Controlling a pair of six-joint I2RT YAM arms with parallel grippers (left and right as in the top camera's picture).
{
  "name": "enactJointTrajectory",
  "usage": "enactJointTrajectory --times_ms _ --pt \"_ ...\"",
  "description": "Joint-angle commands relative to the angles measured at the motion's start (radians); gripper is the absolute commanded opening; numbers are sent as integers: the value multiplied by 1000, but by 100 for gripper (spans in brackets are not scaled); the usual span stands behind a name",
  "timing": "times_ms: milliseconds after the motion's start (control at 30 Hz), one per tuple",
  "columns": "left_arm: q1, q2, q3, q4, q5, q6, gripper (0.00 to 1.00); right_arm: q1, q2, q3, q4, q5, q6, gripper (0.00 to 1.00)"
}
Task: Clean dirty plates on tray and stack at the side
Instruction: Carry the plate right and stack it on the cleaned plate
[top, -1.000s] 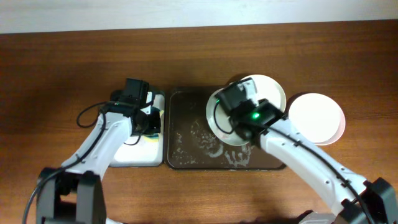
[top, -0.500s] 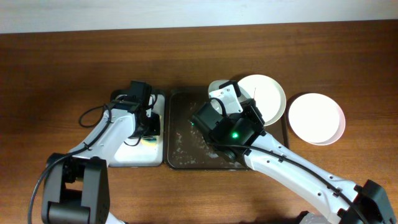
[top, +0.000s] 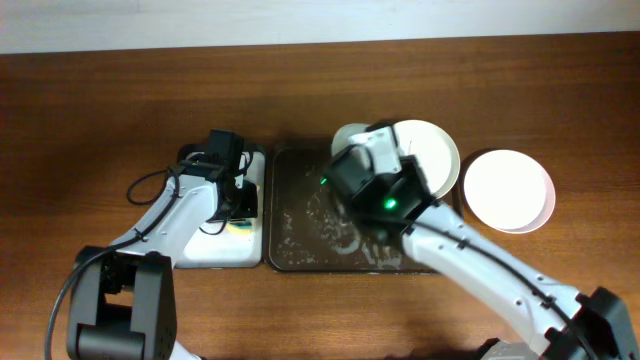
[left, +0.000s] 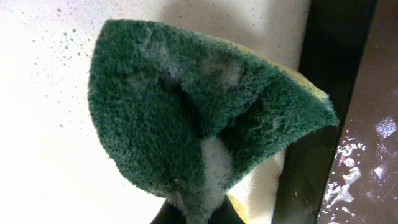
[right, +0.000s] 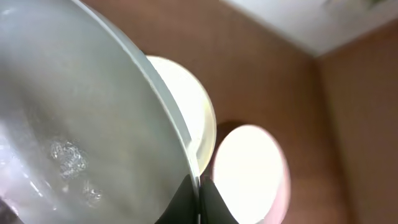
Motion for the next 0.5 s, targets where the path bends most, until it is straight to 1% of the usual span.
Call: enactJointTrajectory --times_ms 0,100,167,233,267,333,467 --pt "7 3 6 2 -9 15 0 -158 -22 19 -8 -257 93 4" --pt "7 3 6 3 -10 15 0 -311 -22 19 -21 -402 120 4" --pt "7 3 6 7 -9 15 0 -443 -22 19 -30 -533 120 4" --pt "7 3 6 18 -10 15 0 -673 -22 19 -40 -729 119 4" --pt "7 3 6 21 -10 15 0 -732 -21 19 -42 -771 119 4" --pt "7 3 6 25 -9 15 0 -839 -18 18 -53 -816 119 4" --pt "7 3 6 26 -9 15 0 -1054 3 8 -68 -831 119 4"
